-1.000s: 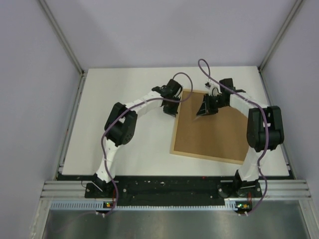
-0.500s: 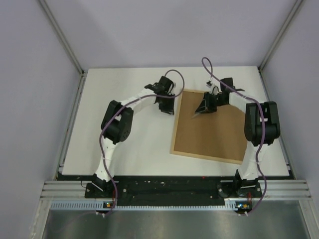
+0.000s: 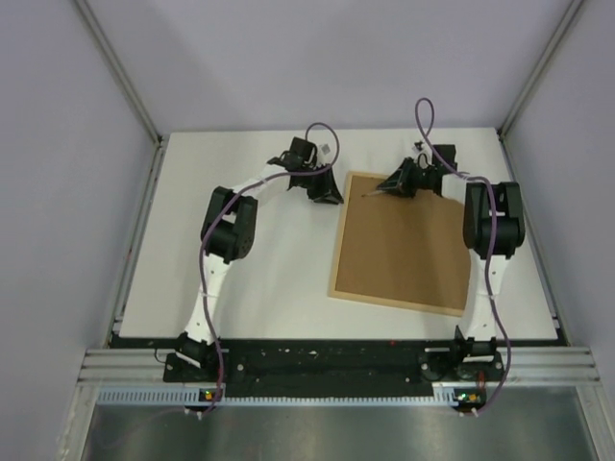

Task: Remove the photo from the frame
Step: Release the photo frame item from the photo frame.

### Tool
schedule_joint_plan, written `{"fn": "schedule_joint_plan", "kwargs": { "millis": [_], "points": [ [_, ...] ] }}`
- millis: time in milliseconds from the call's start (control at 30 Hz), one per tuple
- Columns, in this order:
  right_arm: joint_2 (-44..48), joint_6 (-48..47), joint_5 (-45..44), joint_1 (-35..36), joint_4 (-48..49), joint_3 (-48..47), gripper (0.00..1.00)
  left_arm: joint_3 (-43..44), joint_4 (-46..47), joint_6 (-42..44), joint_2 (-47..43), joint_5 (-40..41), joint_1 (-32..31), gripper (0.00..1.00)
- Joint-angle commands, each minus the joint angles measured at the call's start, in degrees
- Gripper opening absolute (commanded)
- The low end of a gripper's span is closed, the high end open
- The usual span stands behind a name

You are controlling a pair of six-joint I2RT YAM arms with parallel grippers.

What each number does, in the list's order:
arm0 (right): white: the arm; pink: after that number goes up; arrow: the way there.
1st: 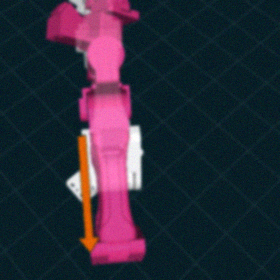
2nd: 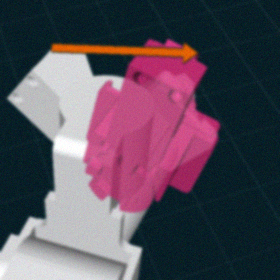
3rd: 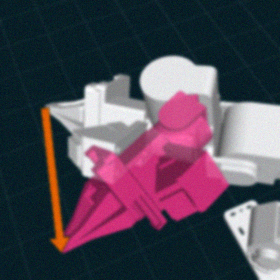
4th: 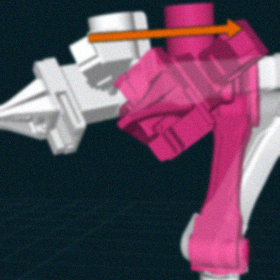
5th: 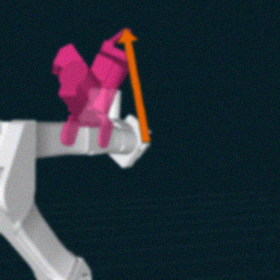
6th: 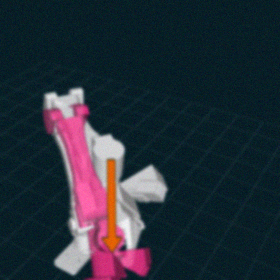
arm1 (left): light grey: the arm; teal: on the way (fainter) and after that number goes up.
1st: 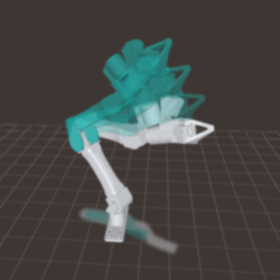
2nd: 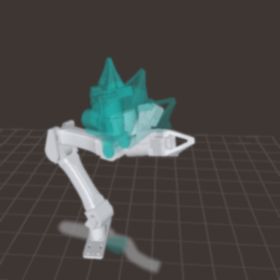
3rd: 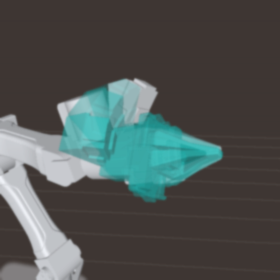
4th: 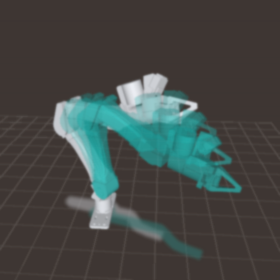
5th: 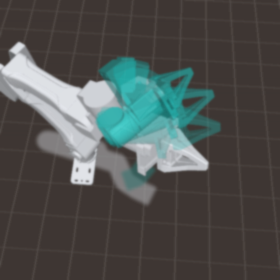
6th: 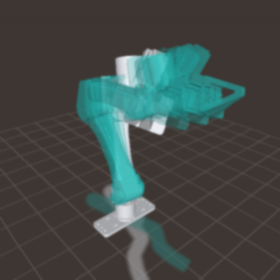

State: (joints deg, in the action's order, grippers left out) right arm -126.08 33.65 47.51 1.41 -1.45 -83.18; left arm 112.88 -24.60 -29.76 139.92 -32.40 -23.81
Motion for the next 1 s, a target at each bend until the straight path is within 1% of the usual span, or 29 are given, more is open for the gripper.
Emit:
{"fn": "schedule_joint_plan", "kwargs": {
  "millis": [0,233,400,533,667,867,967],
  "points": [
    [-2.4,3.5,-1.0,1.0,6.5,-2.9,0.0,4.0,3.0,-2.1,2.1,-4.6,-1.5,0.31],
    [-3.4,4.1,0.4,3.4,8.2,-1.6,0.0,3.3,3.4,-3.4,2.4,-4.5,-2.0,0.28],
    [-2.3,4.2,1.1,4.3,8.8,0.9,0.0,2.7,2.0,-2.8,1.8,-1.8,-2.1,0.26],
    [-0.6,2.9,0.8,3.9,7.8,2.6,0.0,3.2,-0.5,-1.8,1.8,1.8,-2.4,0.27],
    [0.9,2.3,1.3,3.0,6.9,3.9,0.0,3.3,-1.8,-1.3,1.9,3.3,-2.7,0.28],
    [1.9,4.9,4.0,0.7,7.9,5.0,0.0,4.2,-3.4,-0.3,1.9,5.5,-3.2,0.28],
    [2.2,5.0,3.7,0.3,8.0,5.0,0.0,4.2,-3.4,-0.2,1.9,5.8,-3.2,0.27]
  ]
}}
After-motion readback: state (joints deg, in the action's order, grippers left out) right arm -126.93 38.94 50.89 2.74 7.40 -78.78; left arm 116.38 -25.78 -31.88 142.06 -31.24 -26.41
